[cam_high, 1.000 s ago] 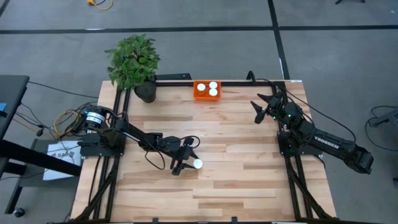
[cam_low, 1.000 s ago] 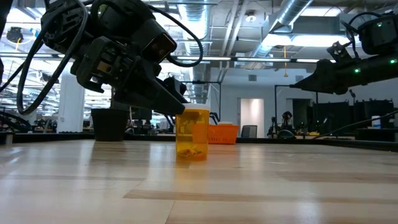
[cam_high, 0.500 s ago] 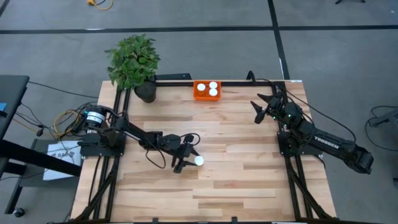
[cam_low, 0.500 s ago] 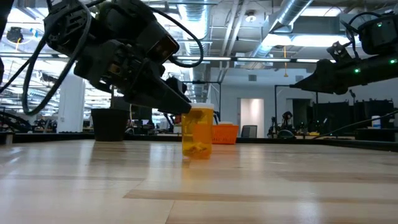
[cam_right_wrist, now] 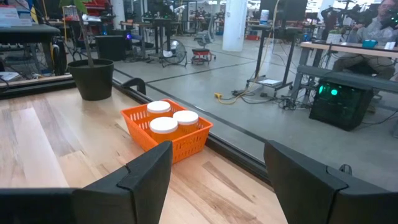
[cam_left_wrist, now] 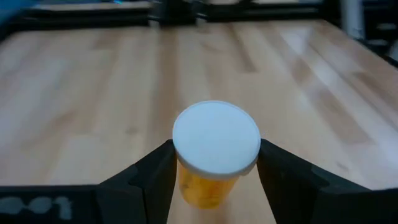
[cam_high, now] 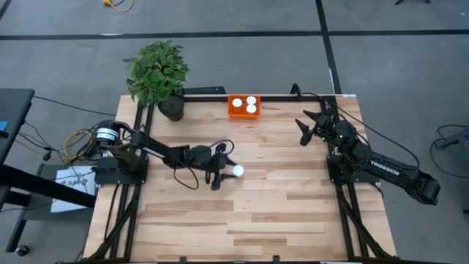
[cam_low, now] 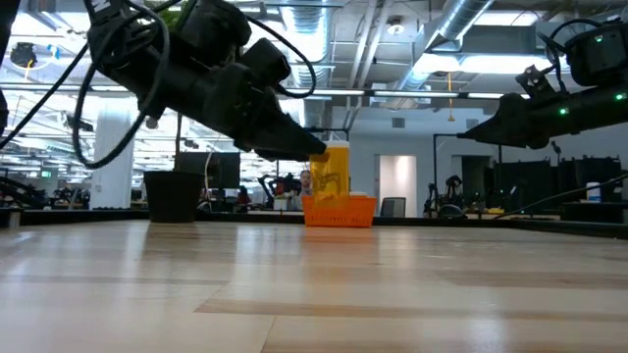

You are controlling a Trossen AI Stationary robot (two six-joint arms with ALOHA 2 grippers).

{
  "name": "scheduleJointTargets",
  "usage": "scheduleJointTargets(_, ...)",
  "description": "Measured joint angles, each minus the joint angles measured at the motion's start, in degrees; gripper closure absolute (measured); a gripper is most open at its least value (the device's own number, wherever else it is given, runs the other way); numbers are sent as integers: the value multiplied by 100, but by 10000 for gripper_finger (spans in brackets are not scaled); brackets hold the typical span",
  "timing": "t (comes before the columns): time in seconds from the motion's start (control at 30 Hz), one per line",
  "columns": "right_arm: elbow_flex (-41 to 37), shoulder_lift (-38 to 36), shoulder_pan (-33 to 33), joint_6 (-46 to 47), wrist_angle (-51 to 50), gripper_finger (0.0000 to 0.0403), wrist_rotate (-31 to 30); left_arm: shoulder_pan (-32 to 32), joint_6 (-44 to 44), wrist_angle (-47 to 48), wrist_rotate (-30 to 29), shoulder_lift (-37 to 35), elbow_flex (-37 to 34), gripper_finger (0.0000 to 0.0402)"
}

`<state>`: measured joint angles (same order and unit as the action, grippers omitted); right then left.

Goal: Pick and place pill bottles into a basket
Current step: Put the orange pill bottle into the orange bin

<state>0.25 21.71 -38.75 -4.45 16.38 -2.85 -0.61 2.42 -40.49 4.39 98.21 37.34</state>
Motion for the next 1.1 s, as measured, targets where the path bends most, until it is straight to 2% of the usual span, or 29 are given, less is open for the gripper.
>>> scheduleJointTargets(0.23,0,1,1,0,0,153,-1,547,4,-13,-619,-181,38,205)
scheduleJointTargets(0.47,0,1,0,0,0,153,-1,1123,56,65,-793,-181,386,205)
scheduleJointTargets(0.97,0,1,0,-2,2,153,-1,2315,3,647,-827,-181,1001,205)
scheduleJointTargets(1.1,0,2,-1,-2,2,153,0,2557,2,687,-575,-170,1004,205)
